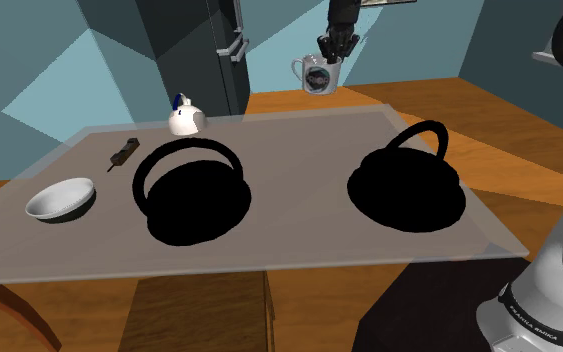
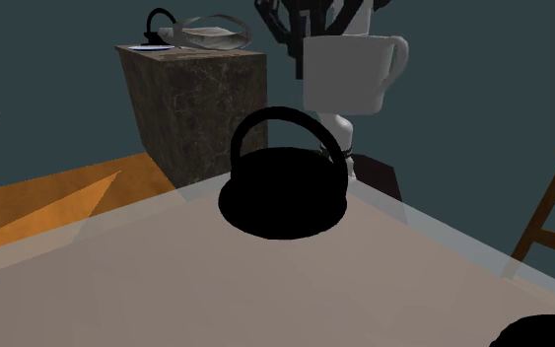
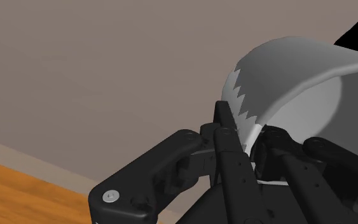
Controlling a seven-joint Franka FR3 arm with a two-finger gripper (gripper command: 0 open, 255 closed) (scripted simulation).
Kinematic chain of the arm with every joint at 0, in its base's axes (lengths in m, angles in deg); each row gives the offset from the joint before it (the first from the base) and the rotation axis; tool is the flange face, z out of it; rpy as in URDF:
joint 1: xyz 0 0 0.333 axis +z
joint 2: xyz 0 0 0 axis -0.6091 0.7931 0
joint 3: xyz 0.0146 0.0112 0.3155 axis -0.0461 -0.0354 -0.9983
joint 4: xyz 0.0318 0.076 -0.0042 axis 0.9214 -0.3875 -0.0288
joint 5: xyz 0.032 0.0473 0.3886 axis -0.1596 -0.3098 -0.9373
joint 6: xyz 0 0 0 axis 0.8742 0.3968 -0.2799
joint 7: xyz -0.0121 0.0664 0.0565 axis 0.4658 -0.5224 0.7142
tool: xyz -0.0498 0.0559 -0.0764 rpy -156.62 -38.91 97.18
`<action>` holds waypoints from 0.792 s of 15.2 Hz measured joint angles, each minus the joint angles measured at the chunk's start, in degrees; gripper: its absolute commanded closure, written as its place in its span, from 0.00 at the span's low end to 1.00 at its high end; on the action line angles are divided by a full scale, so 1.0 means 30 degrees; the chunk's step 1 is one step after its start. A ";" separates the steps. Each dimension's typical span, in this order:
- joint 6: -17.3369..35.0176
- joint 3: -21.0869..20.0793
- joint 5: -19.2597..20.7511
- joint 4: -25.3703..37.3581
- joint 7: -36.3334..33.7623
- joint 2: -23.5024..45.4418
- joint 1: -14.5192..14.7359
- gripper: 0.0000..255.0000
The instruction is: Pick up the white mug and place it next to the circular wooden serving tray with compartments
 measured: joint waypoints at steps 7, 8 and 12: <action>-0.0043 -0.1148 0.0331 0.1013 -0.2904 0.0760 0.1736 1.00; -0.0181 -0.1312 0.0360 0.1438 -0.3341 0.1017 0.1987 1.00; -0.0404 -0.1891 0.0522 0.2667 -0.4905 0.1924 0.2937 1.00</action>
